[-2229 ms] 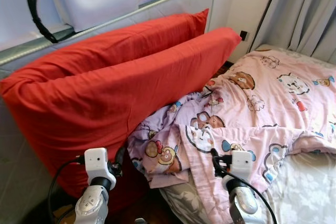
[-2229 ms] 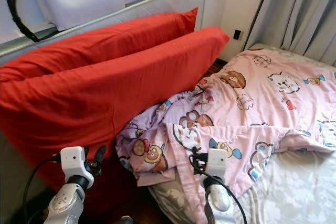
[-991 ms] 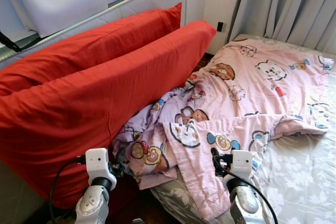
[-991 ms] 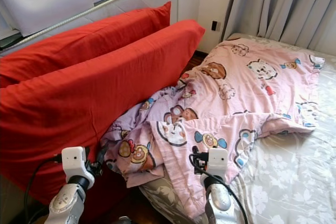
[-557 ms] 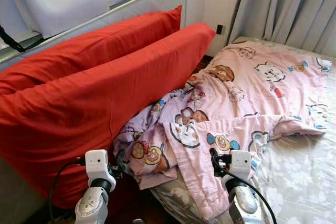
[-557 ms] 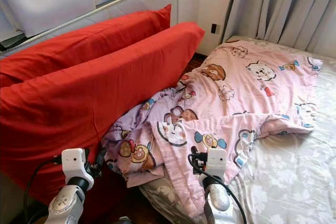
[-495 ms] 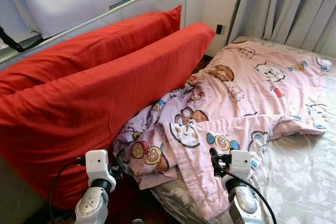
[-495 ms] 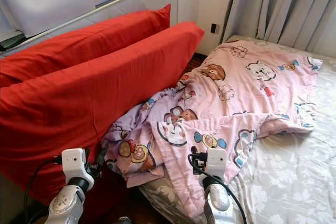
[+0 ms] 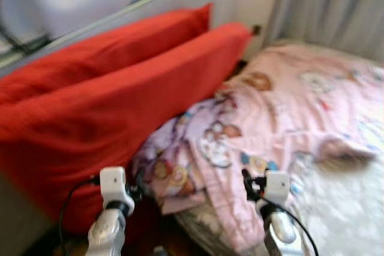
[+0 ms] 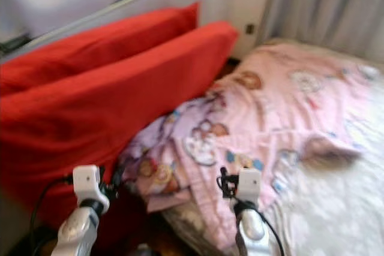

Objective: Clean up the room

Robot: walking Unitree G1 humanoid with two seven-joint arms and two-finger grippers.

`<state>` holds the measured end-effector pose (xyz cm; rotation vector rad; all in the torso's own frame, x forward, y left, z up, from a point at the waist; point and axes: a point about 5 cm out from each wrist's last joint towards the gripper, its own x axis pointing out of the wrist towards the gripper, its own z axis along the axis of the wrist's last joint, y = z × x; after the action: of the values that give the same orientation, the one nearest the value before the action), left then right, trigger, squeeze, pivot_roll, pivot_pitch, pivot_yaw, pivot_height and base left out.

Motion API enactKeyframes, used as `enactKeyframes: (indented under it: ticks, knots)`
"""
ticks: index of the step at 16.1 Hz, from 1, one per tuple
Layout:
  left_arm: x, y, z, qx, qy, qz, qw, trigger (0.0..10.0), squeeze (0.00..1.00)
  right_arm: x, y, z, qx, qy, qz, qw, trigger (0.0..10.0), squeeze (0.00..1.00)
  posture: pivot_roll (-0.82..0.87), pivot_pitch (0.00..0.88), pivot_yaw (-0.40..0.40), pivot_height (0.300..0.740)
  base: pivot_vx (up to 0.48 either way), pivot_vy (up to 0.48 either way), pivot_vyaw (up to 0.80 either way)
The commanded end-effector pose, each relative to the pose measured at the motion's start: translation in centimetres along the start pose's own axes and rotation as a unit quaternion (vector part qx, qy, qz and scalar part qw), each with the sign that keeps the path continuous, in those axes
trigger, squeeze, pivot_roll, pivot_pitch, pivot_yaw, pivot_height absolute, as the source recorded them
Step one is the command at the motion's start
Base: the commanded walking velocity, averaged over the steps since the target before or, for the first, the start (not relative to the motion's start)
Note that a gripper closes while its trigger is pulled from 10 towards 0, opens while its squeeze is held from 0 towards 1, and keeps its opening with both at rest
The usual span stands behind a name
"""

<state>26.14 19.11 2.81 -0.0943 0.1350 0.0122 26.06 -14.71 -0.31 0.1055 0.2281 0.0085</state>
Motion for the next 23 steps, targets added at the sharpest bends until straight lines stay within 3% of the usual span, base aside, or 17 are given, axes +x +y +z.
enactKeyframes:
  ticks: [1,8,20,23]
  knots:
    - [-0.5,0.6,-0.7,0.003,0.015,0.01,1.0,10.0,0.0,-0.1,0.5,-0.3,0.001,0.003,0.01,1.0,10.0,0.0,0.05,0.038,0.04,0.68,0.0,0.0,0.8]
    - [-0.5,0.4,-0.3,0.004,0.008,0.008,1.0,10.0,0.0,-0.1,0.5,-0.3,0.003,0.004,0.012,1.0,10.0,0.0,0.05,0.04,0.04,0.68,0.0,0.0,0.8]
    - [-0.5,0.1,0.2,0.002,0.002,0.008,1.0,10.0,0.0,0.2,-1.0,0.3,0.008,-0.003,-0.039,0.999,10.0,0.0,0.05,0.036,0.033,0.68,0.0,0.0,0.0]
    - [-0.6,0.1,0.2,0.002,0.002,0.009,1.0,10.0,0.0,0.2,-1.0,0.2,0.007,0.002,-0.039,0.999,10.0,0.0,0.05,0.035,0.031,0.68,0.0,0.0,-0.77]
